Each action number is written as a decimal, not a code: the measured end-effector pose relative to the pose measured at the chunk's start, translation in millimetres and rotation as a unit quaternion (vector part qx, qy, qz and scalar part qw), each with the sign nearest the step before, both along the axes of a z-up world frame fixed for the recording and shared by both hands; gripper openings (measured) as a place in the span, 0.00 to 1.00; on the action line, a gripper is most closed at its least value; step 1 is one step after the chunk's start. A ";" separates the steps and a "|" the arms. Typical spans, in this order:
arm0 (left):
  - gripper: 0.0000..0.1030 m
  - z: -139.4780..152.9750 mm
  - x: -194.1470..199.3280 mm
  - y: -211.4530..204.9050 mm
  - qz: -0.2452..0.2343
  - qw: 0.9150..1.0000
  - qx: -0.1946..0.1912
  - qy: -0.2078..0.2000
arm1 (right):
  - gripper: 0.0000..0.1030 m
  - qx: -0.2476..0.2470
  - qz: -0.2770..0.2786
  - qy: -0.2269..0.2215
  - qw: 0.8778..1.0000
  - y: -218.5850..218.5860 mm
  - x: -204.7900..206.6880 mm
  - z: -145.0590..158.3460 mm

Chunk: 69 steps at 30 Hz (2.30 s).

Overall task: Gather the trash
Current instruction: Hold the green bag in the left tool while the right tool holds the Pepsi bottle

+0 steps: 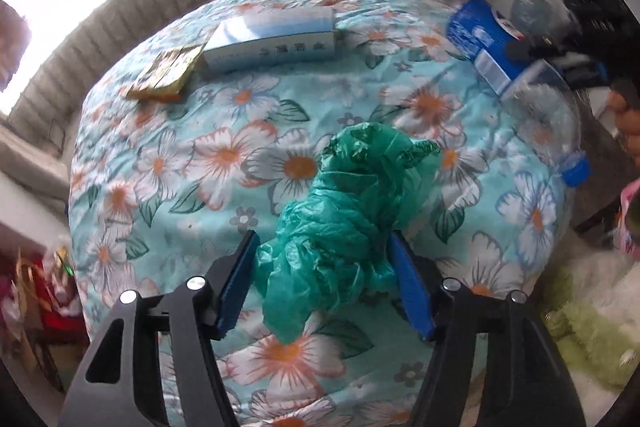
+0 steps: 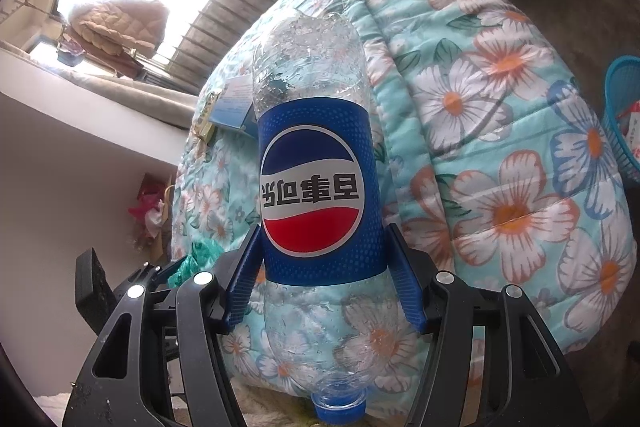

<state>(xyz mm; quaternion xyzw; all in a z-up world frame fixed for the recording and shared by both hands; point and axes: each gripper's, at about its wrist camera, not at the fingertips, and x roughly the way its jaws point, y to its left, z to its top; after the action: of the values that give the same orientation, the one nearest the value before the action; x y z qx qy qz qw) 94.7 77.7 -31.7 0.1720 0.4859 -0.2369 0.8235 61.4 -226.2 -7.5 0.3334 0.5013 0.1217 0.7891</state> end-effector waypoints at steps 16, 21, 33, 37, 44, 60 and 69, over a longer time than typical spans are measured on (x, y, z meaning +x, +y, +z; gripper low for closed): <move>0.73 -7.8 13.1 51.5 0.175 0.904 -0.321 0.222 | 0.59 0.004 -0.006 0.001 1.000 -4.1 -1.6 0.0; 0.74 7.1 0.7 41.1 0.126 0.927 -0.306 0.178 | 0.61 -0.002 -0.005 -0.002 1.000 -2.9 -1.6 2.8; 0.59 -4.3 11.1 16.6 0.095 0.954 -0.240 0.153 | 0.64 0.014 0.003 0.017 1.000 2.8 -3.0 -7.2; 0.58 0.1 5.9 -1.0 0.076 0.970 -0.195 0.119 | 0.59 0.018 0.006 0.025 1.000 7.7 0.9 -10.6; 0.58 2.5 -6.8 -32.8 0.040 0.990 -0.115 0.066 | 0.58 -0.010 0.004 0.016 1.000 6.4 -1.7 2.5; 0.59 0.8 -9.5 -56.4 0.019 0.998 -0.046 0.035 | 0.62 -0.053 0.012 0.026 0.998 19.0 5.8 -3.9; 0.58 1.4 -12.3 -60.9 0.017 0.999 -0.035 0.024 | 0.63 -0.062 0.017 0.030 0.997 27.1 11.7 -8.3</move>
<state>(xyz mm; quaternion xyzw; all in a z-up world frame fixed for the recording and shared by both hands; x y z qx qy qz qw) 82.4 16.8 -30.2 0.1294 0.4999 -0.2437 0.8209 73.1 -199.1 -15.8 0.2790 0.5373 0.0938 0.7903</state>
